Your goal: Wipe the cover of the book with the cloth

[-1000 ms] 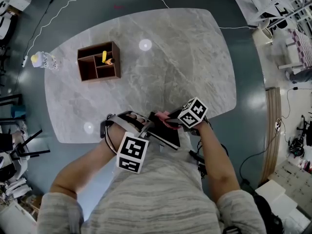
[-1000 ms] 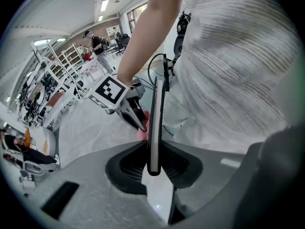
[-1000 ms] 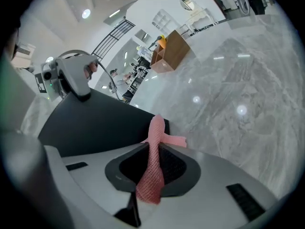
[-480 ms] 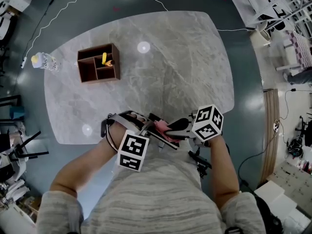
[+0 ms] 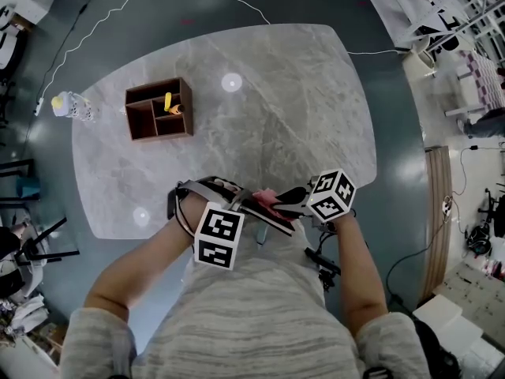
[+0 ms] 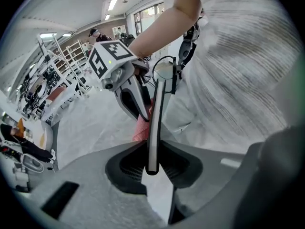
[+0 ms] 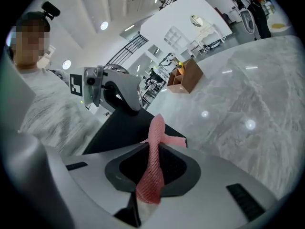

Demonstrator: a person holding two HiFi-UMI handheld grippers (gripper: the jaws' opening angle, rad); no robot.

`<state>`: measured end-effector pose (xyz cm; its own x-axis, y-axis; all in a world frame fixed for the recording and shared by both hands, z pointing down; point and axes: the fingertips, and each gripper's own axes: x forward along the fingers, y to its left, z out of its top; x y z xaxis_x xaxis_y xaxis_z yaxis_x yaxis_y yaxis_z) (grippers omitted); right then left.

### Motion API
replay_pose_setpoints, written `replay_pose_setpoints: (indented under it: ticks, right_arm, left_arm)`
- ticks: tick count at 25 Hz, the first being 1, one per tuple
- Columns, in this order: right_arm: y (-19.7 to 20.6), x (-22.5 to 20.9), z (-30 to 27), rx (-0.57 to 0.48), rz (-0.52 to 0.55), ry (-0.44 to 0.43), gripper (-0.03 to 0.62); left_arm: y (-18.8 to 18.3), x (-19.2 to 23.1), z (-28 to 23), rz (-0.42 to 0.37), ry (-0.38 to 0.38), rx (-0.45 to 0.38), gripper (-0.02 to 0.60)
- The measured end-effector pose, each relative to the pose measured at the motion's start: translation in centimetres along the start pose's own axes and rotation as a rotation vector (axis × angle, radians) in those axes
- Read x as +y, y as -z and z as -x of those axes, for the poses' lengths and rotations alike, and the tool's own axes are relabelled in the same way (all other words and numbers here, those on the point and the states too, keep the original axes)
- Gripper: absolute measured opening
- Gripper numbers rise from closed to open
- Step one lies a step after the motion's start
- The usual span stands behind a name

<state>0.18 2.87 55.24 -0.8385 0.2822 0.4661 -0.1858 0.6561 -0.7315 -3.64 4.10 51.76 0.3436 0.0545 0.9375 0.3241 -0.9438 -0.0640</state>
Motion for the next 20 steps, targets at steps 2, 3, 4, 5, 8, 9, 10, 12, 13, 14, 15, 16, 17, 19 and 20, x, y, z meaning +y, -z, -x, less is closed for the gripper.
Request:
replay_pose_setpoints:
  ticks: [2,3,4,5,8,9,10,12,13,14,15,16,17,19,20]
  right_arm:
    - [0.8,-1.4,-0.4,0.028,-0.017,0.016,0.057]
    - [1.3,-2.2,-0.7,0.043,-0.026,0.022,0.057]
    - [1.8,-2.9,-1.1,0.06,-0.034,0.029,0.057]
    - [2.5,-3.6,-1.5,0.08,-0.04,0.036,0.057]
    - [4.5,-5.6,-2.5,0.139,-0.051,0.063,0.057]
    - [5.1,-6.2,-2.6,0.155,-0.053,0.075,0.057]
    - [5.6,-6.7,-2.7,0.17,-0.054,0.089,0.057]
    - [6.5,-7.5,-2.7,0.202,-0.045,0.127,0.057]
    - [6.9,-7.8,-2.7,0.217,-0.036,0.148,0.057]
    - [7.1,-8.2,-2.5,0.226,-0.027,0.17,0.057]
    - [7.1,-8.5,-2.1,0.223,-0.02,0.193,0.057]
    - [6.7,-8.8,-1.6,0.204,-0.018,0.217,0.057]
    - [6.0,-9.0,-0.9,0.166,-0.018,0.242,0.057]
    - [3.6,-9.4,1.4,0.048,-0.023,0.299,0.057]
    - [2.2,-9.5,2.8,-0.023,-0.025,0.328,0.057]
  left_arm:
    - [0.0,0.3,0.0,0.009,0.004,-0.004,0.078]
    - [0.0,0.5,0.0,0.011,0.006,-0.005,0.078]
    - [0.0,0.6,-0.1,0.012,0.007,-0.007,0.078]
    - [0.1,0.6,-0.1,0.014,0.01,-0.01,0.078]
    - [0.1,0.8,-0.1,0.018,0.017,-0.017,0.078]
    - [0.0,0.9,-0.1,0.019,0.018,-0.019,0.078]
    - [0.0,1.0,-0.1,0.022,0.019,-0.02,0.078]
    - [-0.1,1.2,-0.2,0.029,0.021,-0.025,0.078]
    - [-0.1,1.4,-0.2,0.034,0.022,-0.028,0.078]
    - [-0.1,1.6,-0.3,0.042,0.023,-0.032,0.078]
    - [-0.1,1.9,-0.3,0.051,0.025,-0.037,0.078]
    - [0.0,2.1,-0.4,0.062,0.029,-0.042,0.078]
    - [0.0,2.4,-0.4,0.075,0.035,-0.049,0.078]
    - [0.2,3.0,-0.5,0.106,0.048,-0.063,0.078]
    - [0.3,3.4,-0.6,0.123,0.056,-0.068,0.078]
